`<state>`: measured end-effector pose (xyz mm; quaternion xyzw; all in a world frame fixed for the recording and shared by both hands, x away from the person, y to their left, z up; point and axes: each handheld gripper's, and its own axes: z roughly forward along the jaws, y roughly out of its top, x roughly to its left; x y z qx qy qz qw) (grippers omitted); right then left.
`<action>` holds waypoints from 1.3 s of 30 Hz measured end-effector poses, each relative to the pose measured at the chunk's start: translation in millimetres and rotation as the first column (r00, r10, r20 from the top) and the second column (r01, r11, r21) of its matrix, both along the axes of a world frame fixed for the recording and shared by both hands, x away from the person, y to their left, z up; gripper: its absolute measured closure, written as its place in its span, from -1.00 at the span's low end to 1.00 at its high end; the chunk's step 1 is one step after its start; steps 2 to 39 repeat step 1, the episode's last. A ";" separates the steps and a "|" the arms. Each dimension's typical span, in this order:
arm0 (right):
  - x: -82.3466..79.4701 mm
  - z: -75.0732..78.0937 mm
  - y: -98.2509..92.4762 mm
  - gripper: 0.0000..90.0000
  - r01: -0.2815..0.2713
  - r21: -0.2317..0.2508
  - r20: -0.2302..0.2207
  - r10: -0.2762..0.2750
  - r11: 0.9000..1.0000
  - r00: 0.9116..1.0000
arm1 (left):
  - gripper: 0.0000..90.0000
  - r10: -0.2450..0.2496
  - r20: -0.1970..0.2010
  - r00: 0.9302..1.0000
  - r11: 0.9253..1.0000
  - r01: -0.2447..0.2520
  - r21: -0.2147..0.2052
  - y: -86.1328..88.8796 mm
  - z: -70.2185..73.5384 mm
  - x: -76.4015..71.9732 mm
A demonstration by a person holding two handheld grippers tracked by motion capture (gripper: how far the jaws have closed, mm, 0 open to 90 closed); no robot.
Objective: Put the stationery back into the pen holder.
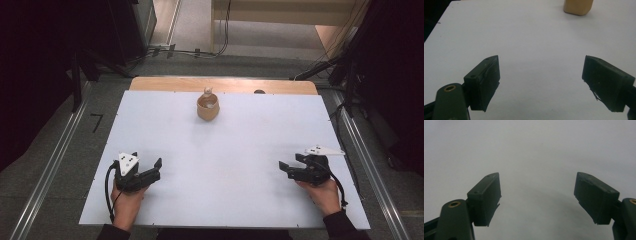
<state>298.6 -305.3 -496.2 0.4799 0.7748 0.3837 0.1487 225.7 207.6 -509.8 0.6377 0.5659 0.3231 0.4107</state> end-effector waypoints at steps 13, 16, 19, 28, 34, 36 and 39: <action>-2.4 0.2 -3.7 -0.56 0.008 0.002 0.000 -0.008 1.000 1.000 | -0.65 0.001 0.000 1.000 1.000 -0.001 -0.001 -0.1 -0.1 0.1; -2.4 0.2 -3.7 -0.56 0.008 0.002 0.000 -0.008 1.000 1.000 | -0.65 0.001 0.000 1.000 1.000 -0.001 -0.001 -0.1 -0.1 0.1; -2.4 0.2 -3.7 -0.56 0.008 0.002 0.000 -0.008 1.000 1.000 | -0.65 0.001 0.000 1.000 1.000 -0.001 -0.001 -0.1 -0.1 0.1; -2.4 0.2 -3.7 -0.56 0.008 0.002 0.000 -0.008 1.000 1.000 | -0.65 0.001 0.000 1.000 1.000 -0.001 -0.001 -0.1 -0.1 0.1; -2.4 0.2 -3.7 -0.56 0.008 0.002 0.000 -0.008 1.000 1.000 | -0.65 0.001 0.000 1.000 1.000 -0.001 -0.001 -0.1 -0.1 0.1; -2.4 0.2 -3.7 -0.56 0.008 0.002 0.000 -0.008 1.000 1.000 | -0.65 0.001 0.000 1.000 1.000 -0.001 -0.001 -0.1 -0.1 0.1; -2.4 0.2 -3.7 -0.56 0.008 0.002 0.000 -0.008 1.000 1.000 | -0.65 0.001 0.000 1.000 1.000 -0.001 -0.001 -0.1 -0.1 0.1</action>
